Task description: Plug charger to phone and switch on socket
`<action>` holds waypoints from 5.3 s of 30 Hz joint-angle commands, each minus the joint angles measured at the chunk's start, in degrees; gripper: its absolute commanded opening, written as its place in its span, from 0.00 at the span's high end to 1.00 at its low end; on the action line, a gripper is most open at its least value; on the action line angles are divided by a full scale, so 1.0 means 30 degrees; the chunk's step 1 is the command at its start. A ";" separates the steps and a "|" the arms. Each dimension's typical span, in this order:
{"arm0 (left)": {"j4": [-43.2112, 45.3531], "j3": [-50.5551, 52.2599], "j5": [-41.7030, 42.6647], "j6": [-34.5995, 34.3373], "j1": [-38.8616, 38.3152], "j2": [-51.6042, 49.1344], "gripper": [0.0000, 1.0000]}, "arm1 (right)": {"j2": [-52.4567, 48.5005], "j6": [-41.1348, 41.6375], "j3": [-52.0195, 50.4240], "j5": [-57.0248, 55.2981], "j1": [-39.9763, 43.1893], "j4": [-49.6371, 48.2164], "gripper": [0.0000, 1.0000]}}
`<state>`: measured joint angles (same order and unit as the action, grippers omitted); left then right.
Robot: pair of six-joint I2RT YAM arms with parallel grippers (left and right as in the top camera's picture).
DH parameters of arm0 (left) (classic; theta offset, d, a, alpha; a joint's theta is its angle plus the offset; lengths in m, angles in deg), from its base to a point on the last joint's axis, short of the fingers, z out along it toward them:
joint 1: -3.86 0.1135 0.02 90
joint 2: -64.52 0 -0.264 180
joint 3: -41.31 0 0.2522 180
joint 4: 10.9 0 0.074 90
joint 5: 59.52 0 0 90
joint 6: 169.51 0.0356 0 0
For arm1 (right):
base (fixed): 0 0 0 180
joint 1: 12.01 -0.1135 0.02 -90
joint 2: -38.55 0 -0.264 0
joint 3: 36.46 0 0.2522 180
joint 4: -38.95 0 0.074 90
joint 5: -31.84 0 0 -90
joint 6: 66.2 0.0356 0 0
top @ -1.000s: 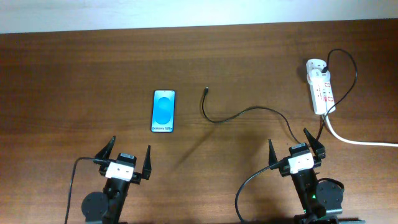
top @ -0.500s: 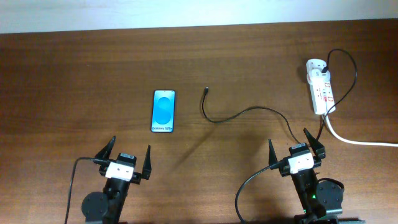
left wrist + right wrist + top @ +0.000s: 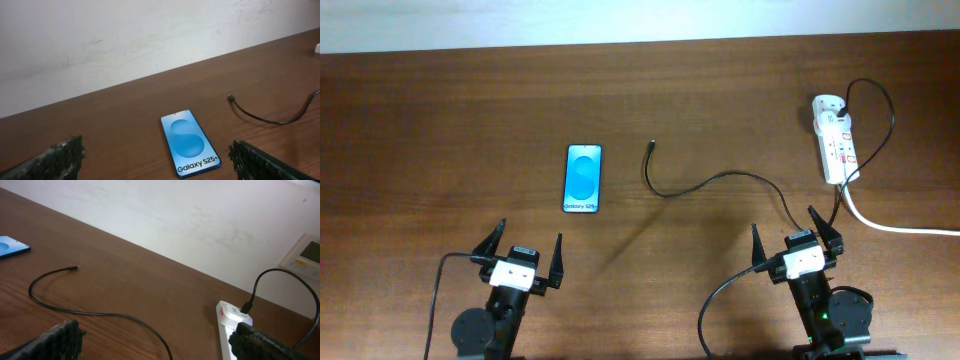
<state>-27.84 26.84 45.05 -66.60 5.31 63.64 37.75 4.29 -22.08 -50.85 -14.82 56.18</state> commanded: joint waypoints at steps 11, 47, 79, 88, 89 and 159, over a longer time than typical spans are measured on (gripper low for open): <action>-0.0124 0.0066 -0.0583 0.0291 -0.0058 0.0175 0.01 | 0.0204 0.0146 -0.0102 -0.0168 -0.0182 0.0124 0.02; -0.9566 -2.8975 0.6739 -0.0503 -0.0073 -3.1940 0.01 | 0.0204 0.0146 -0.0102 -0.0168 -0.0182 0.0131 0.02; -2.3656 -3.9780 -0.4277 -0.7359 -0.4575 -4.3728 0.01 | 0.0197 0.0146 -0.0102 -0.0168 -0.0182 0.0124 0.02; -2.3394 -3.9146 -0.3789 -0.7497 -0.4736 -4.4646 0.01 | 0.0197 0.0146 -0.0102 -0.0168 -0.0182 0.0124 0.02; -2.3372 -3.9138 -0.3781 -0.7497 -0.4743 -4.4792 0.01 | 0.0204 0.0146 -0.0102 -0.0168 -0.0182 0.0124 0.02; -2.2680 -4.0858 1.0418 -2.1522 -0.3424 -4.5025 1.00 | 0.0204 0.0146 -0.0102 -0.0168 -0.0182 0.0131 0.02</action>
<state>-95.95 -94.18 66.84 -123.32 -5.29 -71.46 37.92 4.29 -22.08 -50.85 -14.86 56.26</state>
